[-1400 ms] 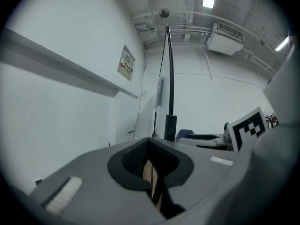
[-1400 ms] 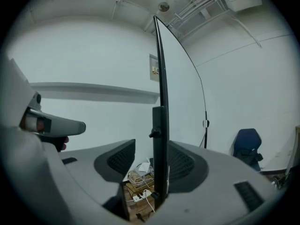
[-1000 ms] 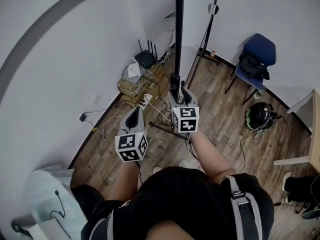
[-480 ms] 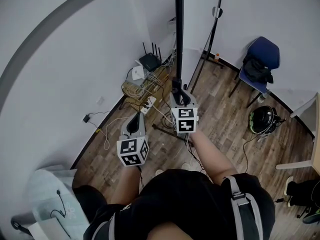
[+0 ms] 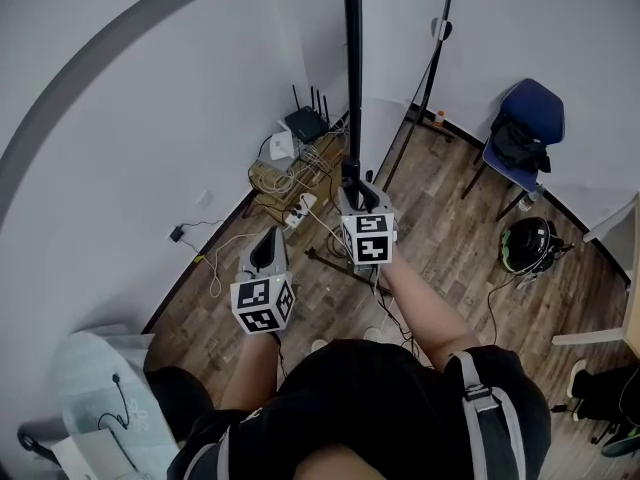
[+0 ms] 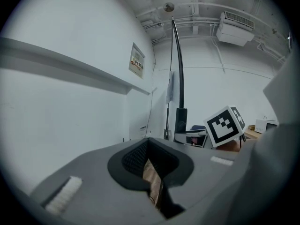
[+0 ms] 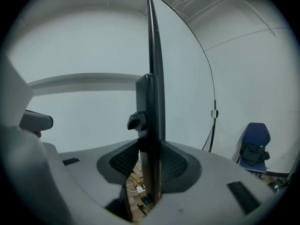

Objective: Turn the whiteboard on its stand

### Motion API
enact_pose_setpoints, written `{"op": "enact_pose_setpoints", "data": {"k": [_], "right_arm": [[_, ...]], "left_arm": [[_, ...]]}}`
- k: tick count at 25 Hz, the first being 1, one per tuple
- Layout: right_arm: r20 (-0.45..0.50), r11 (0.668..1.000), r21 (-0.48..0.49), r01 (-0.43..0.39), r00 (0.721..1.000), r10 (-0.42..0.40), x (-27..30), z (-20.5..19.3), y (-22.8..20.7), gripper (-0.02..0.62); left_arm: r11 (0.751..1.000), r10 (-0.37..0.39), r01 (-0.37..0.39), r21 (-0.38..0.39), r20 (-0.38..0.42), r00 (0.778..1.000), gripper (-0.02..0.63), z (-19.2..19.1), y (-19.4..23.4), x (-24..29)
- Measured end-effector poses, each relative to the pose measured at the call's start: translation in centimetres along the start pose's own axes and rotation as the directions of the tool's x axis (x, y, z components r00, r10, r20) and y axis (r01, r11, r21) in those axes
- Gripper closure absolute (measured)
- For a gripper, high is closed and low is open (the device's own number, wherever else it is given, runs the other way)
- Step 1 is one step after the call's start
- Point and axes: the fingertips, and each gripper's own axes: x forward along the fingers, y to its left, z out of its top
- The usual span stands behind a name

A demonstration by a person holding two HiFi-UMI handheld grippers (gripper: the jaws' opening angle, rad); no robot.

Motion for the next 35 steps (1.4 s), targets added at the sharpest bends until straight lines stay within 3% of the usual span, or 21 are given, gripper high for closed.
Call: {"op": "enact_pose_setpoints", "data": {"k": [9, 19, 35], "right_arm": [[-0.004, 0.992, -0.017, -0.122, 0.993, 0.122, -1.7, -0.8, 4.5, 0.453], [-0.003, 0.937, -0.076, -0.34, 0.94, 0.341, -4.3, -1.6, 13.9, 0.448], [-0.033, 0.841, -0.138, -0.523, 0.851, 0.524, -5.8, -2.5, 25.6, 0.457]], "left_arm": [[1.0, 0.019, -0.019, -0.003, 0.015, 1.0, 0.598, -0.2, 0.6, -1.6], [0.994, 0.108, -0.108, -0.023, 0.032, 0.994, 0.598, -0.6, 2.9, -5.5], [0.938, 0.342, -0.34, -0.072, 0.022, 0.939, 0.597, -2.6, 9.6, -14.5]]}}
